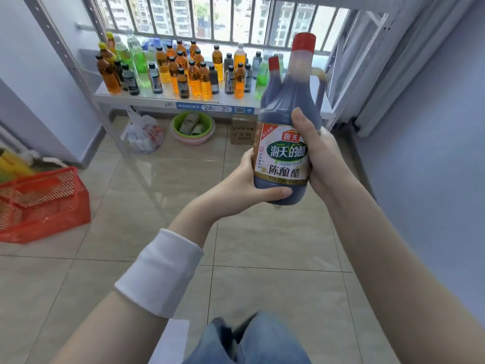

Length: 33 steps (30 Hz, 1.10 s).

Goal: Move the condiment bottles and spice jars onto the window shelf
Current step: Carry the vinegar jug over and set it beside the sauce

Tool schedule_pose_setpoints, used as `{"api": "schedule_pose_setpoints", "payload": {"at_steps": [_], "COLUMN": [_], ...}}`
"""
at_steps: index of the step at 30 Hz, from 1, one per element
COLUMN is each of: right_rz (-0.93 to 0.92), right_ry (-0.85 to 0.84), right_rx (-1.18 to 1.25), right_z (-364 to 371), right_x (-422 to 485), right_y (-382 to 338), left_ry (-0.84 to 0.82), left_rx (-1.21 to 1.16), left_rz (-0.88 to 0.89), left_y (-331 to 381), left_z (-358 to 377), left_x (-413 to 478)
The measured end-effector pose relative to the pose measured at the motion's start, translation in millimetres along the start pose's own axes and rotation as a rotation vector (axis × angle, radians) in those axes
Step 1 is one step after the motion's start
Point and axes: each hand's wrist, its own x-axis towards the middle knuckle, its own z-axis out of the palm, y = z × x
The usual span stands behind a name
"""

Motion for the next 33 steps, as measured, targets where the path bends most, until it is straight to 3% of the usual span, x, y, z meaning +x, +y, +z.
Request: {"api": "schedule_pose_setpoints", "payload": {"at_steps": [15,27,33], "right_rz": [-0.017,-0.106,-0.177], "right_ry": [0.012,-0.002,-0.007], "right_rx": [0.044,0.044,0.060], "right_z": [-53.3,-12.1,13.8], "right_x": [271.2,457.7,538.0], "right_y": [-47.2,-86.4,-114.0], "left_ry": [-0.051,-0.077,-0.034], "left_rx": [0.083,0.071,0.176], "left_rz": [0.014,0.105,0.154], "left_y": [39.6,62.4,82.7], "left_z": [-70.1,-188.6,-249.0], "left_x": [274.7,433.4,502.8]}}
